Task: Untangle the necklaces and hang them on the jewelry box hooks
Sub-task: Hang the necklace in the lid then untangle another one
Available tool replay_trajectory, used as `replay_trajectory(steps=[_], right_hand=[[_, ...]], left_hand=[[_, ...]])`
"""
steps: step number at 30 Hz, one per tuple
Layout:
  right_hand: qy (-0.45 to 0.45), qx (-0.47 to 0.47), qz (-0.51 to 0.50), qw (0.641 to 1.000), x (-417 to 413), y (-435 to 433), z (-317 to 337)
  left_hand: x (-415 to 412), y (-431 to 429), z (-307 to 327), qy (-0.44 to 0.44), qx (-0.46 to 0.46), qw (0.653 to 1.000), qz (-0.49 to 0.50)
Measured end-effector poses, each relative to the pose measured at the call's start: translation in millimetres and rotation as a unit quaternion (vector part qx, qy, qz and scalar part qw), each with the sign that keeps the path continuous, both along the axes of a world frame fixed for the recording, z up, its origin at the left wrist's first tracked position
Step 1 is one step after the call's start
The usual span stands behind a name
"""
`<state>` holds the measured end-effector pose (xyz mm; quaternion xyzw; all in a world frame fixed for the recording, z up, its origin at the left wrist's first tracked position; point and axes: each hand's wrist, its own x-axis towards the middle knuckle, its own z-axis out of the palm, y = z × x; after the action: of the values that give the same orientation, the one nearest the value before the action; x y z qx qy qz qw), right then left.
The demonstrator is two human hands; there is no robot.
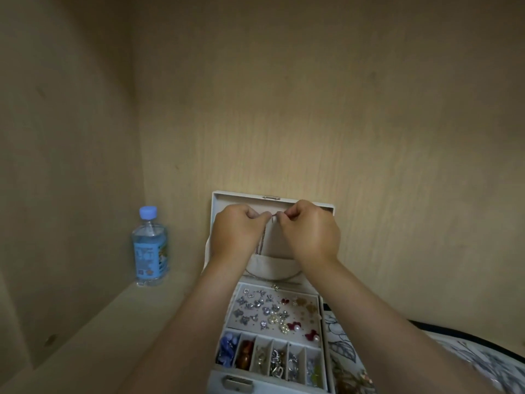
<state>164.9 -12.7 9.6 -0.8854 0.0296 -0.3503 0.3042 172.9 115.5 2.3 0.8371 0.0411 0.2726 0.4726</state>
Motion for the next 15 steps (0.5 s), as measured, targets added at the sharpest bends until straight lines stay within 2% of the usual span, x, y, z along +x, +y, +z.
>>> replay_trajectory(steps=[4,8,12,15], right_hand=[[-0.009,-0.031,-0.002,0.999,-1.1,1.1,-3.9],[0.04,-0.034,0.027,0.998,-4.5,-3.5,-15.1],[0.108,0.039,0.094,0.989,-12.3,-7.0,-22.7],[0.186,0.143,0.177,0.956,-25.0,-3.3,-24.9]], left_hand=[[-2.3,-2.2,-9.5,0.016,0.011,1.0,-0.013],[-9.1,-4.8,-21.2,0.027,0.015,0.998,-0.056],[-14.5,-0.7,-24.5,0.055,-0.083,0.985,-0.144],[-20.2,3.9,-23.5,0.047,-0.138,0.974,-0.174]])
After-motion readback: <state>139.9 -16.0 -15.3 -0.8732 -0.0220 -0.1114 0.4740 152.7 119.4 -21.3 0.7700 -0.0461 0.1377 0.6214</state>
